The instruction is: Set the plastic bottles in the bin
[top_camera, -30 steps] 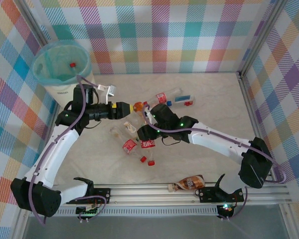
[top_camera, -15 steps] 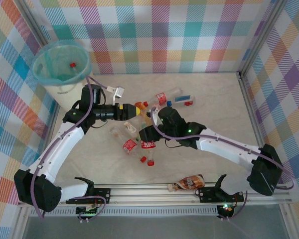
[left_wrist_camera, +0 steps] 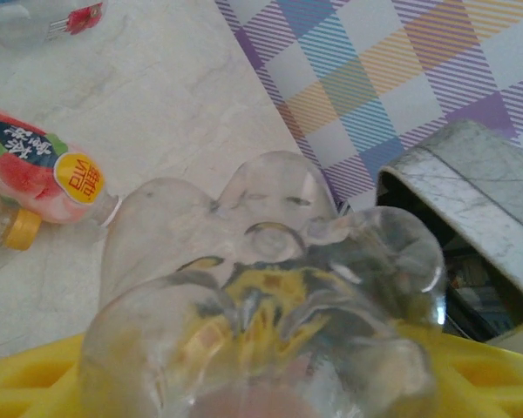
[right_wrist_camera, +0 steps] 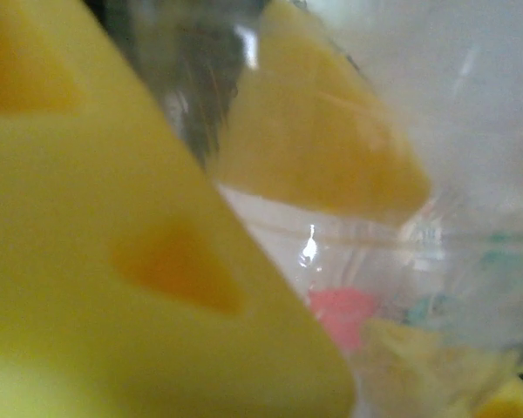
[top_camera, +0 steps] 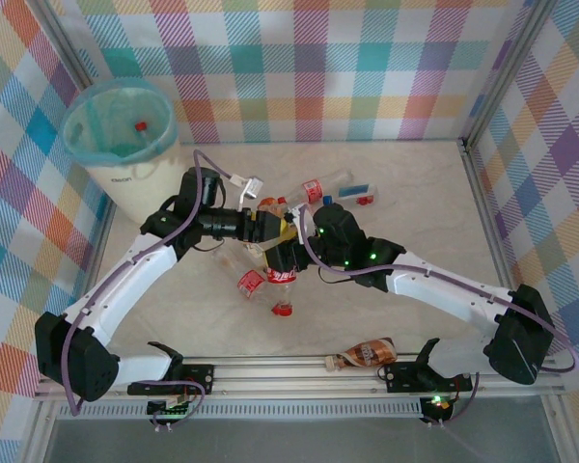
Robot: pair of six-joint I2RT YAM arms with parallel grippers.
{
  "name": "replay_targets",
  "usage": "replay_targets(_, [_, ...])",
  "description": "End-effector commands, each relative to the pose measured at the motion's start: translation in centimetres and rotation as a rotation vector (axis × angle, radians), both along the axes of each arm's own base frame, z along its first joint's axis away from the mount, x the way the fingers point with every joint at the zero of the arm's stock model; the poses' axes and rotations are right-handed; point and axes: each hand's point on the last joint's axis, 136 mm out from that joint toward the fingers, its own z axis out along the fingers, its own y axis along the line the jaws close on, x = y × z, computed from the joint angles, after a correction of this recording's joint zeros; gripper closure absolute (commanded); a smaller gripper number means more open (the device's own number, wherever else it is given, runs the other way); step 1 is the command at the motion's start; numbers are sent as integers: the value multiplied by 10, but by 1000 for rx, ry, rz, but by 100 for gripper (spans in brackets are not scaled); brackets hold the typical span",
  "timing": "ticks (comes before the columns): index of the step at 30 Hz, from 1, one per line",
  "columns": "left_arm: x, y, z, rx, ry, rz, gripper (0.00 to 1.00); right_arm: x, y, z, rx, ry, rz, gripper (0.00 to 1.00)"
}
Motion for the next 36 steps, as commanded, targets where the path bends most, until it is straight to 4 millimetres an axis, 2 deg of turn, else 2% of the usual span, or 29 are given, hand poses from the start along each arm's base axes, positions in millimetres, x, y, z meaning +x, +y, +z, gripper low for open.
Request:
replay_targets(1, [11, 0, 13, 7, -65, 39, 40, -6, 4, 32, 94, -83, 51, 42])
replay_targets(4, [18, 4, 18, 20, -87, 83, 52, -5, 2, 31, 82, -85, 37, 37])
replay_targets(7, [26, 12, 32, 37, -135, 151, 57, 1, -2, 33, 64, -87, -6, 23])
replay_targets(11, [39, 34, 67, 86, -245, 294, 57, 9, -10, 43, 42, -111, -65, 8])
replay_targets(13, [47, 50, 93, 128, -316, 380, 57, 13, -16, 50, 32, -130, -97, 4])
replay_targets(19, [74, 125, 186, 319, -567, 733, 56, 23, -40, 68, -14, -187, -212, 0])
replay_targets(21, [81, 157, 225, 375, -666, 873, 56, 26, -48, 68, -37, -200, -242, 0])
replay_targets(24, [94, 208, 267, 456, -772, 1096, 56, 24, -52, 66, -51, -220, -237, 0])
replay_targets(26, [103, 236, 284, 473, -818, 1204, 56, 22, -52, 63, -44, -231, -223, 0])
replay_targets(29, [123, 279, 292, 497, -806, 1328, 56, 21, -55, 59, -58, -221, -226, 0])
replay_targets(32, [150, 315, 286, 557, -759, 1408, 56, 20, -59, 51, -94, -200, -235, 0])
replay_targets(36, [194, 355, 258, 596, -680, 1458, 57, 18, -76, 32, -177, -147, -280, 1])
